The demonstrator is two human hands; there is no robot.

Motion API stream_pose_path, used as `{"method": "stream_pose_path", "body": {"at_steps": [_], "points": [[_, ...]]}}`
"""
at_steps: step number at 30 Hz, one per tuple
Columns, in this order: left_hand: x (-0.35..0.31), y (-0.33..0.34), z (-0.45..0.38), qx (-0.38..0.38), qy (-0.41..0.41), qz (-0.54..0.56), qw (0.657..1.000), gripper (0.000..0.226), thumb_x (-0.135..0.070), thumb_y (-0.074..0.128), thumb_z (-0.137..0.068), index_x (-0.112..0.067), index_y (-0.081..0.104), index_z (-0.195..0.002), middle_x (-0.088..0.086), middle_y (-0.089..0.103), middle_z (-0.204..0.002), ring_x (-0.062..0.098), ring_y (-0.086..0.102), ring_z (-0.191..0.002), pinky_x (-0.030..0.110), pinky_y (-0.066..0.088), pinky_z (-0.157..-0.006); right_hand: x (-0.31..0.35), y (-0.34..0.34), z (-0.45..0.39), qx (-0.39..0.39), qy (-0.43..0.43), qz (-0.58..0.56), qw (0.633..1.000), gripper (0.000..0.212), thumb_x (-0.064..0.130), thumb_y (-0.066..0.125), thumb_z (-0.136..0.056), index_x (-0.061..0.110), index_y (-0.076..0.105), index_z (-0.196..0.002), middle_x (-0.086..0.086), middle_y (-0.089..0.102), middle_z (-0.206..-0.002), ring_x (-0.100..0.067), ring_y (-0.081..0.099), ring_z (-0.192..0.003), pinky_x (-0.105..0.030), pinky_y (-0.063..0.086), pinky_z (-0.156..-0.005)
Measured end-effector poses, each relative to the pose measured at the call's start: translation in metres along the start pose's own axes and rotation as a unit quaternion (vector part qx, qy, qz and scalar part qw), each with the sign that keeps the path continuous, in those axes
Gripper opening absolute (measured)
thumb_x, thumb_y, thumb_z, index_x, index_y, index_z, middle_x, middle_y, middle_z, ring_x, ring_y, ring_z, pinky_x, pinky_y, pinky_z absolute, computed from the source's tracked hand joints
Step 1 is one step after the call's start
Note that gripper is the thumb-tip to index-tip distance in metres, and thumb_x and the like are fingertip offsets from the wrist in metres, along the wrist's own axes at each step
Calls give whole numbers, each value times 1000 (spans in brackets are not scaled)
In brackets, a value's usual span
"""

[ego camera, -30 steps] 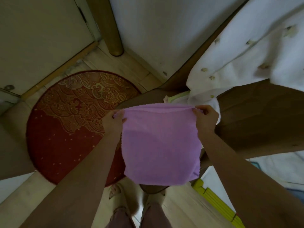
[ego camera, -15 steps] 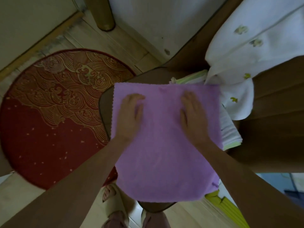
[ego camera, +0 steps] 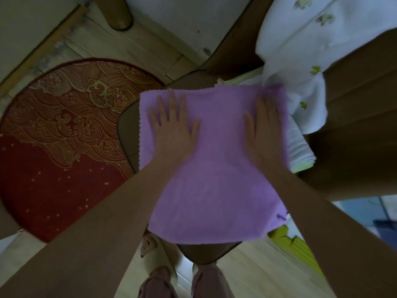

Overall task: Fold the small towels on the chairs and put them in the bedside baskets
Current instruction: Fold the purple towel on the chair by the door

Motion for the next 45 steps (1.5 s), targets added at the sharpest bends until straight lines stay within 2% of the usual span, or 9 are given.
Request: {"method": "stream_pose_path", "body": {"at_steps": [4, 8, 25, 29, 31, 33, 36, 39, 45], "points": [[-41, -7, 63, -27, 255, 81, 963, 55, -38, 30, -100, -4, 42, -142, 21, 43, -146, 41, 37, -136, 49, 17, -114, -6, -57, 92, -65, 33, -131, 989, 41, 28, 36, -100, 3, 55, -127, -9, 59, -124, -20, 51, -117, -27, 37, -100], [-78, 1, 120, 16, 347, 167, 923, 45, -35, 28, -103, -8, 48, -133, 16, 55, -135, 28, 39, -131, 42, 27, -110, -43, -88, 181, -92, 211, -166, 959, 22, 19, 44, -100, 14, 63, -109, 4, 68, -98, -17, 63, -89, -18, 42, -72], [-95, 62, 149, 43, 417, -27, 908, 56, -37, 20, -103, -6, 20, -149, 18, 33, -153, 33, 38, -138, 47, 34, -112, -63, -46, 218, 65, 218, -172, 959, 15, 4, 64, -82, 6, 65, -97, -3, 64, -80, -18, 54, -73, -28, 36, -62], [-97, 62, 152, 51, 406, -44, 912, 59, -40, 20, -102, -7, 19, -150, 17, 28, -155, 33, 34, -140, 47, 29, -115, -92, -62, 235, -29, 356, -268, 895, 6, 5, 62, -88, 6, 56, -85, -5, 59, -68, -21, 57, -61, -32, 45, -58], [-98, 62, 153, 44, 404, -63, 912, 61, -42, 22, -101, -8, 18, -151, 17, 27, -156, 33, 33, -140, 46, 27, -115, -95, -60, 248, -45, 407, -292, 864, 4, 3, 58, -91, 5, 55, -90, -7, 62, -77, -24, 64, -70, -42, 52, -65], [-98, 63, 153, 31, 413, -75, 907, 62, -43, 24, -100, -7, 17, -151, 17, 27, -156, 34, 32, -141, 46, 27, -116, -88, -58, 253, -74, 353, -176, 916, 8, 2, 56, -90, 6, 54, -96, -10, 60, -93, -31, 61, -87, -46, 50, -73], [-97, 63, 155, 0, 416, -72, 906, 60, -41, 28, -102, -5, 21, -149, 16, 31, -155, 32, 35, -140, 48, 31, -114, -58, -50, 238, -95, 112, -46, 988, 25, 7, 51, -91, 0, 58, -114, -20, 57, -120, -35, 50, -112, -45, 43, -94], [-84, 64, 161, -36, 376, -67, 923, 57, -41, 23, -104, -4, 26, -148, 17, 37, -151, 33, 41, -136, 51, 31, -112, -58, -20, 225, 32, -66, 29, 997, 50, 23, 44, -98, 6, 40, -146, -13, 36, -154, -26, 25, -145, -43, 24, -118], [-39, 61, 173, -41, 333, -69, 940, 63, -42, 32, -100, -3, 27, -149, 18, 34, -152, 35, 36, -138, 52, 17, -115, -66, -17, 242, 31, 80, 61, 994, 60, 38, 29, -102, 4, 27, -151, -13, 24, -159, -25, 17, -148, -42, 14, -121]]}}
Point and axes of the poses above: each hand's wrist, its own z-axis away from the middle knuckle, its own y-axis out of the palm, x = y × z, the point moved 2 cm from there along -z, towards the middle knuckle
